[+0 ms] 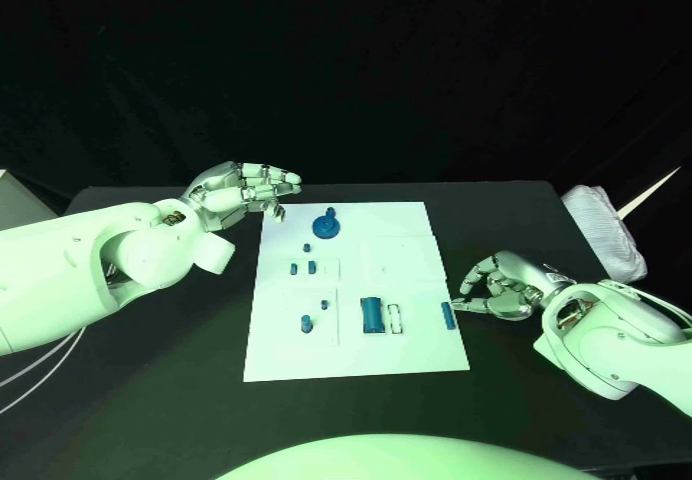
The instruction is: Assemble the parts on the task board
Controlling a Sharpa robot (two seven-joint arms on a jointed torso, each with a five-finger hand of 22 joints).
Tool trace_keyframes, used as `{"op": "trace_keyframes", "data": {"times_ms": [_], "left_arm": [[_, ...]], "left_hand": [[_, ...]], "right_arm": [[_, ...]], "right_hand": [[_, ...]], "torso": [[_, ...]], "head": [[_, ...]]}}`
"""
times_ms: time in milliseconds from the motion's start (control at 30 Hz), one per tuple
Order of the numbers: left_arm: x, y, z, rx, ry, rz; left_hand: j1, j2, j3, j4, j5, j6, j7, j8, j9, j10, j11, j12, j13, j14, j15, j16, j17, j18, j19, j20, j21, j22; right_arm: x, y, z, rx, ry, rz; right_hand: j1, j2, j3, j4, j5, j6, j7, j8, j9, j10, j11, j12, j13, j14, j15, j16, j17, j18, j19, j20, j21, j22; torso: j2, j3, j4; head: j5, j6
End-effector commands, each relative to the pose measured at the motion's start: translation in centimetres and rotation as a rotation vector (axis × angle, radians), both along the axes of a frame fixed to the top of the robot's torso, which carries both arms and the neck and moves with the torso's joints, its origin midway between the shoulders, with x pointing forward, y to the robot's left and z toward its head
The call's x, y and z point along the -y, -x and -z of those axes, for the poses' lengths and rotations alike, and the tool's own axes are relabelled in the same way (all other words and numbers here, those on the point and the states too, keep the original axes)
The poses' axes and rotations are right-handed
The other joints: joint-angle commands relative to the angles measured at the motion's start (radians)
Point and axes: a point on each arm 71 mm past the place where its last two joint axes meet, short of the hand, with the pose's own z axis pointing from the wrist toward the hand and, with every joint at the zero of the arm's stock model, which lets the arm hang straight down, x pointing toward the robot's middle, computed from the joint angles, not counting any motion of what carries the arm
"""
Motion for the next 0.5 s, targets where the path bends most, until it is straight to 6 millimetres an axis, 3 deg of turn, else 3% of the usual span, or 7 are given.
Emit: {"op": "trace_keyframes", "data": {"times_ms": [33, 233, 367, 500], "left_arm": [[0.2, 0.1, -0.1, 0.007, 0.017, 0.017], [0.3, 0.1, -0.1, 0.006, 0.016, 0.019], [0.4, 0.1, -0.1, 0.005, 0.015, 0.024], [0.4, 0.1, -0.1, 0.005, 0.014, 0.025]], "left_hand": [[0.000, 0.004, 0.004, 0.003, 0.001, -0.007, 0.014, 0.002, -0.002, -0.006, -0.002, 0.003, -0.001, -0.006, 0.001, 0.003, -0.001, 0.007, 0.007, 0.000, -0.006, -0.001], [-0.001, 0.003, 0.003, 0.004, 0.001, -0.007, 0.014, 0.003, -0.002, -0.005, -0.002, 0.005, -0.001, -0.006, 0.001, 0.004, -0.001, 0.007, 0.007, 0.000, -0.007, -0.002], [-0.001, 0.003, 0.003, 0.004, 0.001, -0.007, 0.014, 0.003, -0.002, -0.005, -0.002, 0.005, -0.001, -0.006, 0.001, 0.004, -0.001, 0.007, 0.007, 0.000, -0.007, -0.002], [-0.001, 0.003, 0.003, 0.004, 0.001, -0.007, 0.014, 0.003, -0.002, -0.005, -0.002, 0.005, -0.001, -0.006, 0.001, 0.004, -0.001, 0.007, 0.007, 0.000, -0.007, -0.002]], "right_arm": [[0.0, 0.2, 0.8, -0.009, 0.069, 0.025], [-1.0, 0.1, 2.0, -0.032, 0.090, 0.019], [-1.6, 0.1, 2.7, -0.049, 0.104, 0.008], [-2.0, 0.0, 3.2, -0.060, 0.120, -0.002]], "right_hand": [[-0.026, -0.007, 0.004, 0.005, -0.007, 0.014, -0.001, 0.008, 0.004, 0.003, -0.003, 0.004, 0.136, 0.089, -0.001, -0.002, 0.208, 0.003, 0.080, 0.004, 0.003, 0.232], [-0.032, -0.005, 0.011, 0.003, -0.005, 0.023, -0.006, 0.014, 0.006, 0.004, -0.007, 0.006, 0.137, 0.089, -0.003, -0.001, 0.209, 0.003, 0.081, 0.002, 0.005, 0.233], [-0.023, -0.003, 0.019, 0.001, -0.004, 0.030, -0.009, 0.020, 0.009, 0.005, -0.010, 0.006, 0.137, 0.090, -0.006, -0.001, 0.211, 0.003, 0.081, 0.000, 0.006, 0.233], [-0.012, -0.004, 0.026, -0.001, -0.004, 0.033, -0.012, 0.024, 0.011, 0.006, -0.012, 0.006, 0.137, 0.090, -0.008, -0.001, 0.210, 0.002, 0.082, -0.002, 0.007, 0.234]], "torso": [[0.000, -0.0009, 0.0000], [0.001, 0.0006, 0.0023], [0.003, -0.0013, 0.0062], [0.003, -0.0016, 0.0045]], "head": [[0.000, -0.001], [0.001, -0.002], [-0.001, -0.003], [0.000, -0.004]]}}
